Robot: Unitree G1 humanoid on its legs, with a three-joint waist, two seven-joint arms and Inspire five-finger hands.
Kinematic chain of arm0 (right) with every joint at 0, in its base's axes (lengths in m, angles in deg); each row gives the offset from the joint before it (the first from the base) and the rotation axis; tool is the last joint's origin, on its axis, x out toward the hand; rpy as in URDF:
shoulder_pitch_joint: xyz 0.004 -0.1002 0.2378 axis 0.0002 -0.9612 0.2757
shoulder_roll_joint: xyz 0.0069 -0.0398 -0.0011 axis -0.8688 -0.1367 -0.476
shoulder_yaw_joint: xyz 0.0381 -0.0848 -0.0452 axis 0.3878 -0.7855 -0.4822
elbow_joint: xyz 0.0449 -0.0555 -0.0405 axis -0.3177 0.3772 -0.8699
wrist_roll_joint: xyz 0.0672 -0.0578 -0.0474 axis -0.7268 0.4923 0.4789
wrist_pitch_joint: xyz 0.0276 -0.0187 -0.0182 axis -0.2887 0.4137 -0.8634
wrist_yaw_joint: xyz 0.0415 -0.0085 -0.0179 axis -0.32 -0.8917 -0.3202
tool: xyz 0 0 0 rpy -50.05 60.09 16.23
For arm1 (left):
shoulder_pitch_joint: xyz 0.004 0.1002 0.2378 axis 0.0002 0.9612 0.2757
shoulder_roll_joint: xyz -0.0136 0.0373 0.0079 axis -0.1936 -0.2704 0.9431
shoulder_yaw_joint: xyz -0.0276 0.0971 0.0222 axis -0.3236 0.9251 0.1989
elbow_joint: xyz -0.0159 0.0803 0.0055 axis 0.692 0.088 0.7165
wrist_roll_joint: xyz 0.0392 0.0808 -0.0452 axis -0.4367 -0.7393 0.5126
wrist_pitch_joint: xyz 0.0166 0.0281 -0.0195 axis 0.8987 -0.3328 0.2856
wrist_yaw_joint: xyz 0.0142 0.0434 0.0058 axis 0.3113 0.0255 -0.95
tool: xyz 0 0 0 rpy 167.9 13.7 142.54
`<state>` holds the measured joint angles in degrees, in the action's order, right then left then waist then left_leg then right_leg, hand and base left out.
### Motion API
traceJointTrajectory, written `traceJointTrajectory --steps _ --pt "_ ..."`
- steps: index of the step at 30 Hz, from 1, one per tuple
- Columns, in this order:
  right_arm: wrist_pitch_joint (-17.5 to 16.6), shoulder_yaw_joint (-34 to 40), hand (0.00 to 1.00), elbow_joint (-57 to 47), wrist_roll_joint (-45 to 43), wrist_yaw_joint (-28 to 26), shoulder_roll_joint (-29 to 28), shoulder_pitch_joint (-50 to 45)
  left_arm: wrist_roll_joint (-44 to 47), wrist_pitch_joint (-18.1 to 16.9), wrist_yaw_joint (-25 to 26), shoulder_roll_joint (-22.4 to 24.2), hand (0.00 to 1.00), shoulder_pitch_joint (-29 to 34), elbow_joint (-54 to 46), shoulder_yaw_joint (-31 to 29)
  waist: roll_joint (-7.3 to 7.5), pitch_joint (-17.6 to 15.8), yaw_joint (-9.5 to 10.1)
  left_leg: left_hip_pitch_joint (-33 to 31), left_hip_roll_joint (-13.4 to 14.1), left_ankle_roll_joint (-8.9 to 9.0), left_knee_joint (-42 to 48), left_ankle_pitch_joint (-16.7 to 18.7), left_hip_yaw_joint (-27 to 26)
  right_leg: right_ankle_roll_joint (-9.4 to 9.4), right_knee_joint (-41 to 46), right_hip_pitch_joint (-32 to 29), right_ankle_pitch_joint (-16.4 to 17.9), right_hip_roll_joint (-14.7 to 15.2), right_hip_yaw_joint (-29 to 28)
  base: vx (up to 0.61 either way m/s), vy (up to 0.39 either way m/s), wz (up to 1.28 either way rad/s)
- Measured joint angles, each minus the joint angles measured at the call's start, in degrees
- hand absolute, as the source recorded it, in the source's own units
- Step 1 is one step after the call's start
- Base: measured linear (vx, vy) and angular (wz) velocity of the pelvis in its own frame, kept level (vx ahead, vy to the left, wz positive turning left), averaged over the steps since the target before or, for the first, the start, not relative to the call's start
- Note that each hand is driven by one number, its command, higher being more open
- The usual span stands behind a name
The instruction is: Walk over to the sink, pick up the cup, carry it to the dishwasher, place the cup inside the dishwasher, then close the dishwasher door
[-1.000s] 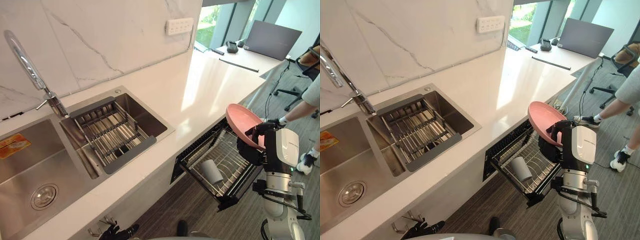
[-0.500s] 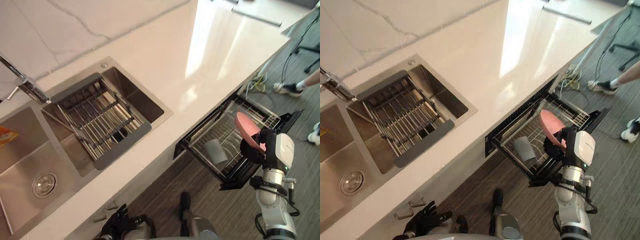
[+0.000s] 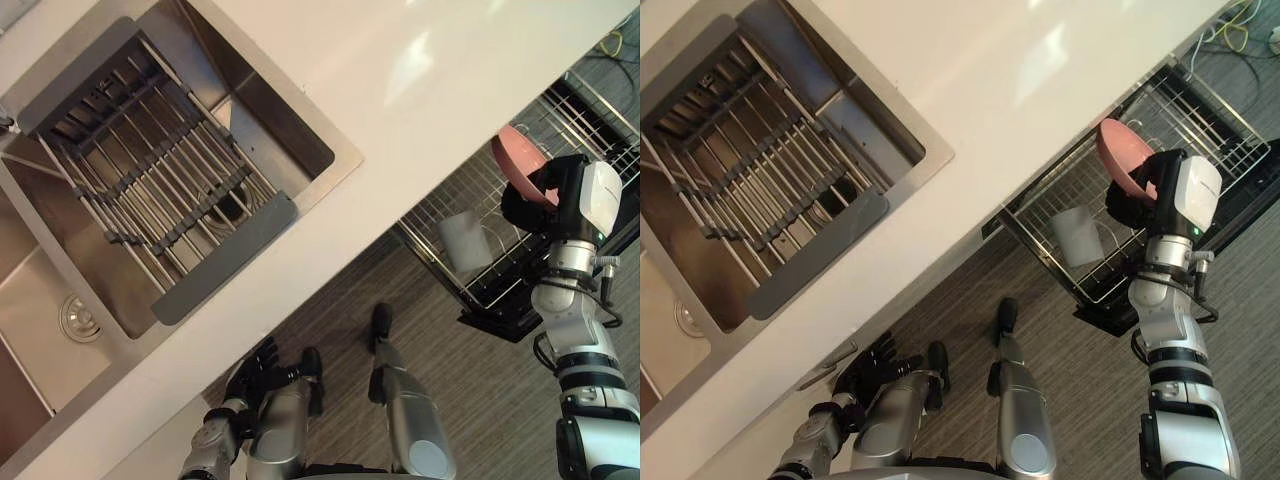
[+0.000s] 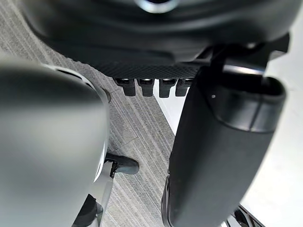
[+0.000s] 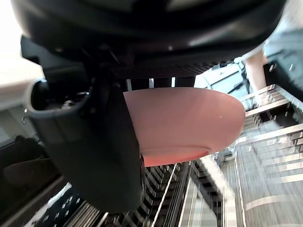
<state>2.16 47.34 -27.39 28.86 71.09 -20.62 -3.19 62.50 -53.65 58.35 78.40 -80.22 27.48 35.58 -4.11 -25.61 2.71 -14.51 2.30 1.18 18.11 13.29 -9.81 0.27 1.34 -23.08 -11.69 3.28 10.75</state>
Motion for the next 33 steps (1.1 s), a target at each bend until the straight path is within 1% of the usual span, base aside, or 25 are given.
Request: traceJointTrajectory --steps 2,3,7,9,14,15,22,29,33 --pt "0.2 -0.8 0.0 1.2 -0.6 0.0 0.1 0.5 0.6 -0.3 0.0 -0.1 1.0 0.0 0.0 0.7 -0.01 -0.1 0.35 -0.9 -0.4 -0.27 0.6 0.0 0.5 0.03 0.8 -0.9 0.1 0.5 0.2 -0.06 0.072 0.13" --pt "0.5 -1.7 0.0 1.5 -1.6 -0.1 0.2 0.5 0.6 -0.4 0.0 -0.1 1.0 -0.2 -0.1 0.9 0.11 -0.4 0.5 -1.7 -0.8 -0.47 1.1 0.0 1.0 -0.27 1.4 -1.4 0.6 1.0 0.5 -0.07 0.071 0.14" --pt "1.3 -3.7 0.0 3.8 -2.3 -0.9 0.2 2.2 0.8 -0.4 -0.1 -0.1 1.0 -0.6 -0.1 1.4 0.22 -0.8 0.83 -4.1 -1.1 -0.65 2.9 0.0 1.5 -0.01 2.2 -3.1 0.8 1.7 1.0 -0.06 0.04 0.1" --pt "1.8 -3.8 0.0 4.5 -2.5 -0.9 0.2 2.5 1.7 -0.4 -0.1 -0.2 1.0 -0.9 -0.1 1.9 0.26 -0.9 1.21 -4.7 -1.0 -0.65 3.4 0.0 1.6 0.24 2.5 -3.7 0.9 1.7 1.1 -0.02 0.014 0.05" --pt "4.3 -3.8 0.0 6.9 -3.9 0.0 0.3 4.9 1.7 -0.4 -0.1 -0.5 1.0 -1.2 -0.4 2.1 0.46 -1.0 1.26 -5.4 -0.3 -0.62 4.0 0.0 1.7 0.38 2.8 -4.2 1.0 1.8 1.6 0.01 0.008 0.02" --pt "4.6 -3.8 1.0 7.2 -4.1 0.4 0.6 5.6 1.7 -0.4 -0.1 -0.5 1.0 -1.2 -0.6 2.3 0.46 -1.0 1.31 -5.6 -0.2 -0.61 4.0 0.0 1.7 0.65 3.1 -4.4 1.3 1.8 1.7 0.03 0.012 0.0" --pt "7.0 -3.7 1.0 7.4 -4.1 3.0 1.7 9.2 1.7 -0.5 -0.1 -0.7 1.0 -1.3 -1.8 2.9 0.46 -1.0 1.45 -6.3 0.2 -0.57 4.0 0.0 1.4 0.62 5.0 -6.1 1.7 1.8 2.0 0.05 0.01 -0.02" --pt "7.0 -3.7 1.0 7.4 -4.1 3.3 2.0 9.4 1.7 -0.5 -0.1 -0.6 1.0 -1.3 -2.2 3.0 0.47 -1.0 1.48 -6.1 -0.2 -0.57 4.1 0.0 1.4 0.62 5.6 -6.1 1.8 2.2 2.2 0.01 0.009 0.0" --pt "6.3 -3.5 1.0 6.3 -4.1 2.7 2.0 7.7 1.7 -0.5 -0.1 -0.7 1.0 -1.3 -2.2 2.9 0.48 -1.0 1.38 -5.0 -0.1 -0.56 4.1 0.0 1.5 0.56 4.4 -4.5 1.7 1.9 2.4 0.0 0.0 0.0"
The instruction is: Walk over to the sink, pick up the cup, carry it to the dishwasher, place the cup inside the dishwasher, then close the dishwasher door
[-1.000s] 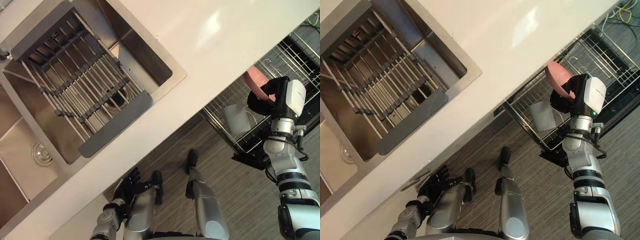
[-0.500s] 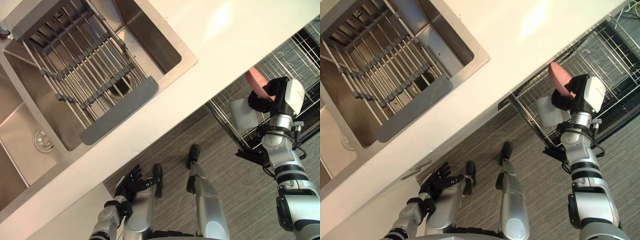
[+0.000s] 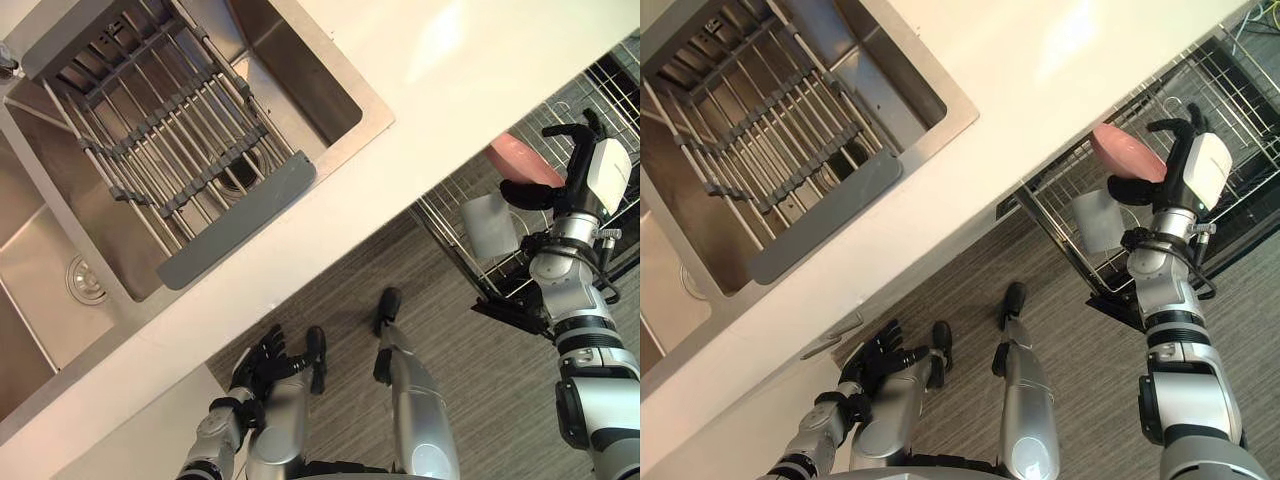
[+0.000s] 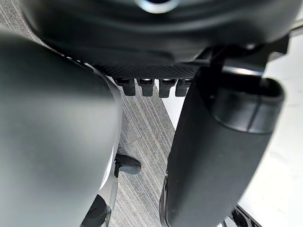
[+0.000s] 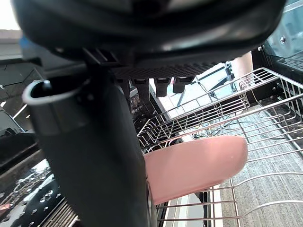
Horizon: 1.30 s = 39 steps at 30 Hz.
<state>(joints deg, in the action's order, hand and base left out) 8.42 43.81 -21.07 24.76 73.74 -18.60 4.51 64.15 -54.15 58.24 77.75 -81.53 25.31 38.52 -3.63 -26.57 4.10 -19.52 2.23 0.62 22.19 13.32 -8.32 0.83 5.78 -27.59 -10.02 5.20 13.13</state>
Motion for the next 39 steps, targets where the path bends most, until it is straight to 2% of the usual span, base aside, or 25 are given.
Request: traceJointTrajectory --steps 5,10,14,17,22,27,32,37,39 --pt "-1.2 0.6 1.0 -7.5 0.0 -0.2 -0.4 -5.9 -0.1 0.0 0.0 0.0 1.0 0.1 0.3 -0.3 0.19 0.2 -0.72 2.1 0.1 0.05 -1.1 0.0 0.2 -0.54 -3.1 3.1 -0.8 -0.4 0.2 0.04 0.035 0.0" --pt "-2.0 5.1 1.0 -17.5 0.1 0.3 -5.5 -14.2 -0.4 0.0 -0.1 0.0 1.0 0.3 1.4 -1.3 1.63 1.6 -2.24 5.7 0.1 0.13 -3.5 0.0 0.2 -0.78 -5.3 6.7 -1.4 -0.9 0.2 0.08 0.066 -0.02" --pt "-2.7 10.0 1.0 -27.6 0.6 0.8 -9.2 -21.8 -2.8 0.0 -0.2 0.3 1.0 1.8 2.2 -2.5 2.81 5.5 -3.86 9.1 -0.2 0.04 -6.1 -0.1 -0.2 -1.05 -7.0 9.3 -1.6 -1.2 -0.3 0.09 0.09 -0.08" --pt "-4.5 13.9 1.0 -33.1 0.6 0.8 -11.5 -26.0 -4.8 0.0 -0.4 1.1 1.0 3.7 2.7 -4.0 2.86 8.4 -4.5 12.3 -0.2 -0.06 -8.0 -0.2 -0.4 -1.06 -7.7 11.8 -1.6 -1.5 -0.6 0.09 0.097 -0.08" --pt "-10.0 20.9 1.0 -41.1 -2.4 -0.6 -18.0 -33.3 -8.6 0.0 -0.5 2.1 1.0 9.2 3.0 -7.1 3.29 13.9 -4.99 17.2 -0.4 -0.13 -10.5 -0.3 -1.1 -1.8 -10.7 16.7 -1.7 -2.0 -1.4 0.05 0.065 -0.07" --pt "-11.3 25.7 1.0 -40.8 -11.5 -3.7 -26.6 -40.4 -10.3 -0.1 -0.7 3.6 1.0 11.1 4.1 -10.6 3.22 16.4 -5.08 21.0 -0.3 0.1 -12.9 -0.6 -1.8 -2.15 -11.0 19.5 -1.1 -2.1 -1.7 -0.01 0.03 -0.06" --pt "-11.4 29.9 1.0 -31.4 -23.4 -5.7 -36.5 -47.6 -11.7 -1.1 -0.5 4.3 1.0 12.7 4.6 -13.0 3.03 18.2 -5.6 24.4 0.2 0.46 -14.3 -0.7 -2.4 -2.15 -11.0 22.2 -0.4 -2.7 -2.0 0.0 0.005 -0.05" --pt "-11.4 31.9 1.0 -24.2 -28.5 -6.0 -40.3 -49.9 -12.6 -0.6 -0.2 5.0 1.0 12.8 5.3 -15.2 2.63 18.5 -5.63 26.2 0.8 0.84 -14.4 -0.4 -3.2 -1.92 -11.0 23.5 -0.2 -3.4 -2.6 0.0 0.0 -0.09" --pt "-11.5 32.6 1.0 -21.0 -32.9 -8.6 -40.4 -50.1 -12.8 0.2 -0.2 5.3 1.0 12.9 5.4 -16.0 2.38 18.7 -5.61 27.1 1.1 1.13 -14.6 -0.3 -3.3 -1.78 -11.0 24.4 0.1 -3.7 -2.6 0.0 0.0 0.0"
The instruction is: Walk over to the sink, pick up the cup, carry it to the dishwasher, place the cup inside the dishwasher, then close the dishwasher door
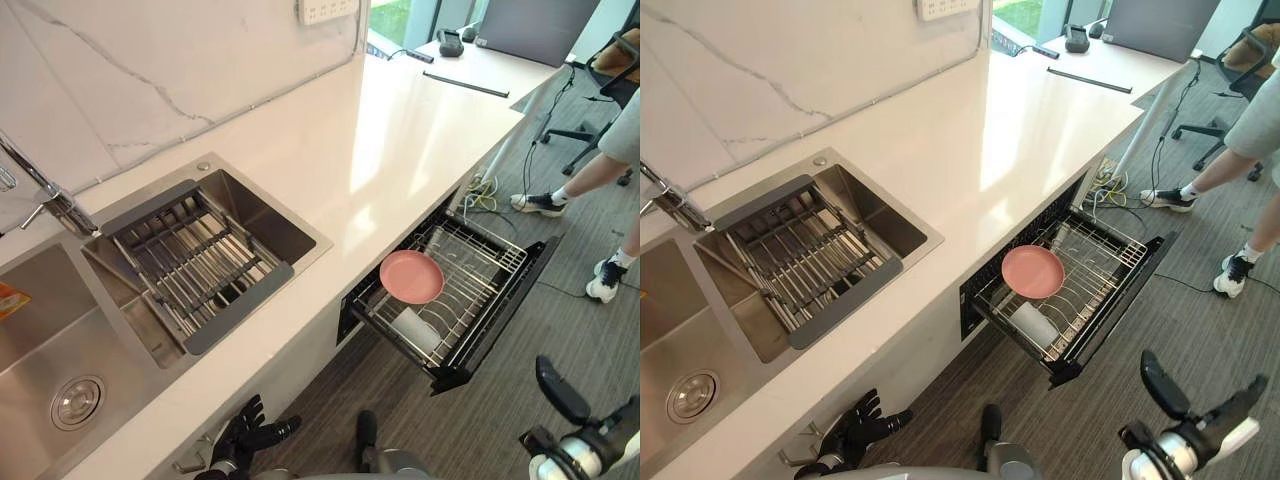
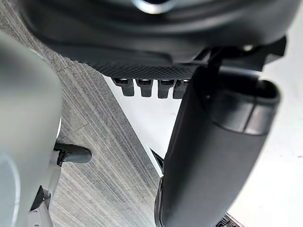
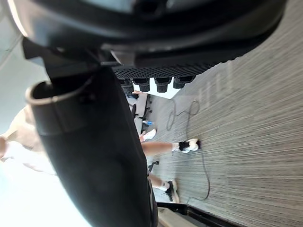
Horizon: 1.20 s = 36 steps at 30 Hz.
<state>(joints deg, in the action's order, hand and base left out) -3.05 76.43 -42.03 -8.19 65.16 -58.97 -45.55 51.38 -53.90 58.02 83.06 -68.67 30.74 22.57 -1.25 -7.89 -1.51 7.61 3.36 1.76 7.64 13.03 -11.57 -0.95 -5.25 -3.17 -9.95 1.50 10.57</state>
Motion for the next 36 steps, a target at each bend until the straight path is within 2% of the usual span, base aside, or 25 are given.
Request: traceJointTrajectory --steps 1,2,6,10,16,21,30,36 --pt "0.0 0.1 1.0 0.6 -1.3 -1.0 0.0 0.0 0.0 0.2 0.0 0.0 1.0 0.0 0.0 0.0 -0.04 0.0 0.01 0.2 0.1 0.03 0.0 0.0 0.0 0.02 0.0 0.2 0.1 -0.1 0.1 0.0 0.0 0.0" --pt "-0.8 0.1 1.0 2.6 -4.1 -4.6 0.0 0.0 0.0 0.7 0.1 0.1 1.0 0.0 0.0 0.0 -0.05 0.1 0.12 0.8 0.3 0.18 -0.2 0.0 0.0 0.02 0.0 0.8 0.2 -0.3 0.2 0.0 0.0 0.0" --pt "-2.0 -0.1 1.0 6.6 -9.3 -13.0 0.0 0.8 0.0 1.5 0.3 0.1 1.0 -0.1 -0.1 0.0 -0.12 0.2 0.66 1.7 0.6 0.37 -0.5 -0.1 0.0 0.16 0.0 1.5 0.5 -0.5 0.4 0.0 0.0 0.0" --pt "-2.3 -0.1 1.0 11.1 -12.8 -17.6 0.0 2.9 0.0 2.4 0.3 -0.1 1.0 -0.2 -0.1 0.0 -0.11 0.2 0.75 2.6 0.7 0.41 -0.6 -0.1 0.3 0.28 0.0 2.5 0.6 -0.6 0.7 0.01 0.015 0.02" --pt "-1.6 -0.1 1.0 18.2 -17.0 -23.1 2.3 4.6 -1.8 2.7 -1.1 -1.3 1.0 0.0 -0.1 0.6 -0.04 0.2 1.91 3.6 0.7 0.45 -0.6 0.0 1.3 -0.19 -0.1 3.9 1.1 -0.6 1.3 0.02 0.035 0.06" --pt "-0.7 0.0 1.0 22.5 -19.9 -27.7 5.5 6.7 -2.6 2.6 -1.7 -1.6 1.0 0.0 0.0 0.8 -0.03 0.2 1.92 3.7 0.8 0.44 -0.8 0.0 2.6 -0.25 -0.1 4.3 1.6 -0.5 2.4 0.02 0.02 0.11" --pt "1.7 0.0 1.0 26.1 -20.8 -31.7 10.5 11.7 -3.2 2.7 -3.6 -2.3 1.0 0.4 0.0 1.6 -0.12 0.1 2.18 3.9 1.0 0.48 -1.0 0.0 4.0 -0.22 0.0 5.2 2.2 -0.5 3.9 0.03 0.022 0.09" --pt "3.9 -0.3 1.0 29.1 -21.7 -36.0 14.3 15.9 -3.2 2.7 -3.7 -4.1 1.0 0.7 0.1 5.2 -0.58 -0.8 2.26 3.4 1.1 0.51 -1.2 0.0 4.8 -0.28 0.0 4.9 2.6 -0.5 4.7 0.03 0.024 0.07"
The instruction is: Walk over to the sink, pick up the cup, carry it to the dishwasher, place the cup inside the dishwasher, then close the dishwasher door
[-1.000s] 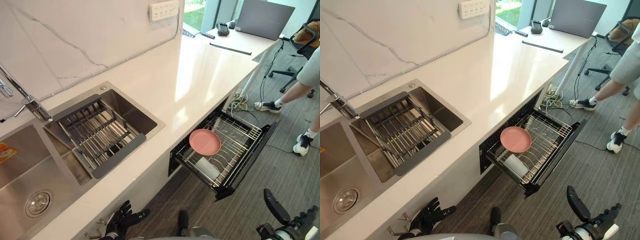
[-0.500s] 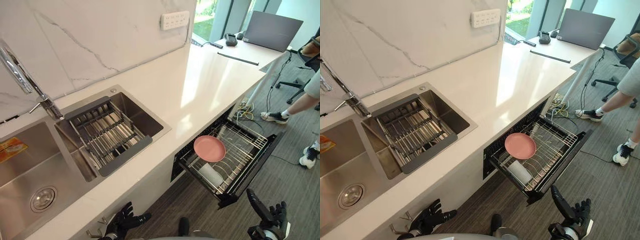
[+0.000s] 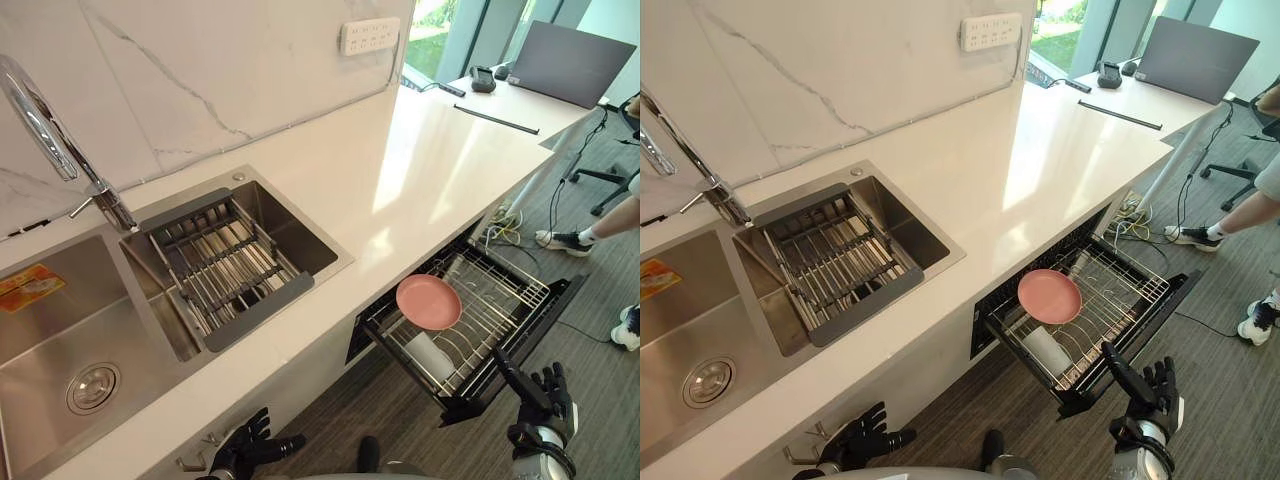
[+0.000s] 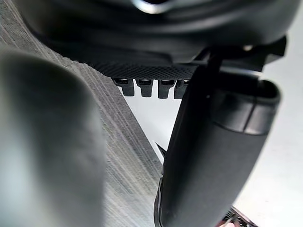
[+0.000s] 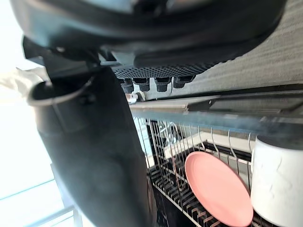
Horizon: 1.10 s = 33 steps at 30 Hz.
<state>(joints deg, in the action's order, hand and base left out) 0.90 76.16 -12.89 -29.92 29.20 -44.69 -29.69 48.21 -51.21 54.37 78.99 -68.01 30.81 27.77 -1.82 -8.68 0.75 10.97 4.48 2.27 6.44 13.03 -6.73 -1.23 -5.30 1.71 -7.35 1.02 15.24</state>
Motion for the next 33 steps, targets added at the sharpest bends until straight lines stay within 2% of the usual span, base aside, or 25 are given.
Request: traceJointTrajectory --steps 10,15,20,26,33 --pt "0.9 -3.2 1.0 2.4 -6.6 -1.1 4.2 2.6 1.2 -0.8 0.2 -0.9 1.0 0.1 -0.1 3.7 -1.42 -1.8 -0.01 -2.9 -0.4 0.24 1.3 -0.4 1.5 0.13 0.0 -1.8 0.0 0.4 1.3 0.02 0.026 0.06" --pt "0.8 -3.7 1.0 2.8 -9.3 -3.7 4.8 4.5 2.6 -1.7 1.5 -0.9 1.0 0.2 0.0 4.1 -1.93 -3.4 0.06 -4.4 -1.3 0.49 1.4 -1.9 2.2 0.44 0.3 -2.9 -0.4 1.2 2.0 -0.03 0.012 0.07" --pt "-1.5 -7.0 1.0 2.7 -11.4 -5.2 5.1 7.0 4.0 -2.6 1.5 -1.4 1.0 0.1 -0.1 6.2 -2.27 -5.1 0.28 -6.7 -1.4 0.56 1.1 -3.3 2.9 1.1 0.1 -5.0 -0.4 1.8 2.4 -0.09 -0.012 0.06" --pt "-3.6 -10.8 1.0 1.2 -13.3 -5.3 4.9 10.1 6.0 -3.8 1.4 -1.3 1.0 -1.0 -0.1 7.7 -3.18 -7.3 1.8 -8.9 -1.2 1.44 1.4 -2.9 3.5 1.36 0.3 -6.6 -0.8 1.9 4.0 -0.08 -0.013 0.02" --pt "-3.4 -13.0 1.0 -0.9 -13.3 -6.9 4.4 14.5 7.3 -4.0 2.1 -0.6 1.0 -1.6 -0.1 9.0 -5.06 -8.5 2.8 -10.8 -0.6 1.94 1.6 -4.1 6.2 2.26 0.4 -7.6 -1.8 1.6 7.3 0.0 0.001 0.16"
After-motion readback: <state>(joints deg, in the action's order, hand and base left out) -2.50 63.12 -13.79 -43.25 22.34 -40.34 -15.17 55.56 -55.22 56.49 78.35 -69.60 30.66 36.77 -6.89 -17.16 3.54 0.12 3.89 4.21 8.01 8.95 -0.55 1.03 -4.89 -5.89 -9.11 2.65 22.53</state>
